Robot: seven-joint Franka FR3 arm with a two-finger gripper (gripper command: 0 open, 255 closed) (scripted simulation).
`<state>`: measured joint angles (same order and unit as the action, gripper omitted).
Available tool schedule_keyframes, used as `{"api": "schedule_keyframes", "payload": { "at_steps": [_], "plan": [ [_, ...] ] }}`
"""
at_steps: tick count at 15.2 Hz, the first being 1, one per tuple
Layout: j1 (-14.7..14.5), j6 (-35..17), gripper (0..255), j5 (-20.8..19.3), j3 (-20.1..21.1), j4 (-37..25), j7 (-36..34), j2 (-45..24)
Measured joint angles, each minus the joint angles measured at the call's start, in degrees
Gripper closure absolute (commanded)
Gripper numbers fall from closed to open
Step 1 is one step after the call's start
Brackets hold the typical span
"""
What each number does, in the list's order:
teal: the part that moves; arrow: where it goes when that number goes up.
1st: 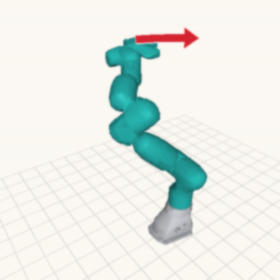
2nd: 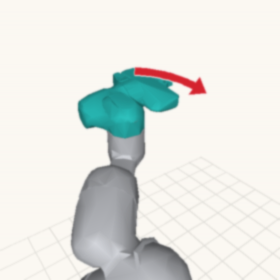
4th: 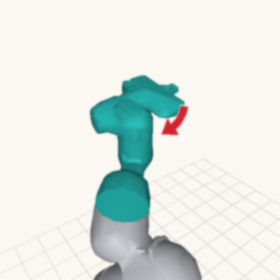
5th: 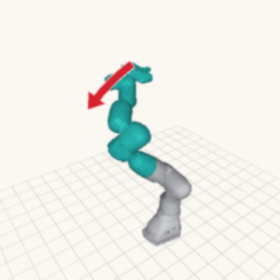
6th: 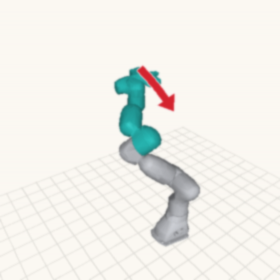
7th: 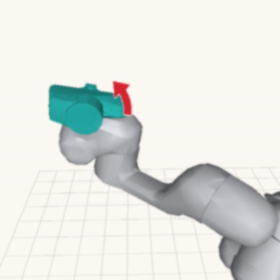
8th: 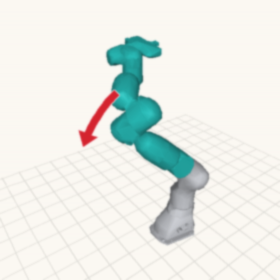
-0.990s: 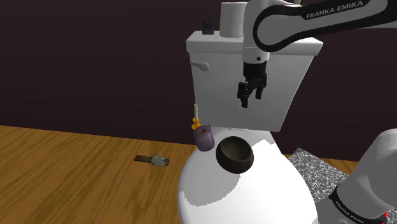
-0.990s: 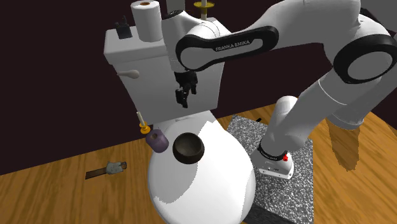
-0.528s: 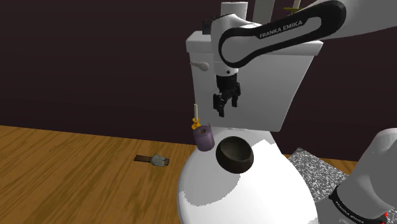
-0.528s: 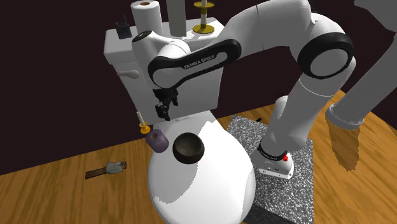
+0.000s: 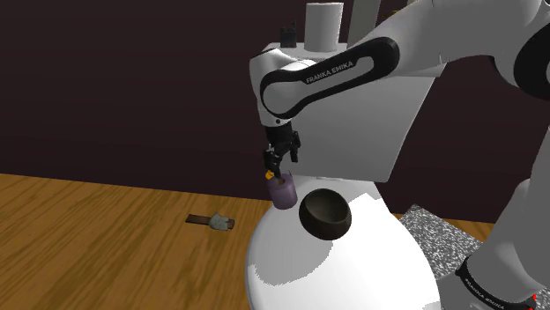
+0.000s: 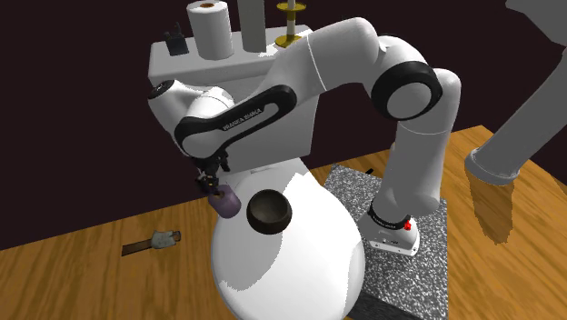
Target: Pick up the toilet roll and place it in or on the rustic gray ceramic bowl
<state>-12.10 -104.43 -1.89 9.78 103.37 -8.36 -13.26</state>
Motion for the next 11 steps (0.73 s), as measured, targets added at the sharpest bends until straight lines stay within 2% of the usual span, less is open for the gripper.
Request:
{"api": "schedule_keyframes", "payload": {
  "at_steps": [4, 11],
  "plan": [
    [-2.1, 1.0, 0, -1.8, 0.9, -8.1, -0.3, -8.5],
    [-2.2, -3.6, 0, -2.3, 0.8, -5.2, -0.3, -10.4]
  ]
}}
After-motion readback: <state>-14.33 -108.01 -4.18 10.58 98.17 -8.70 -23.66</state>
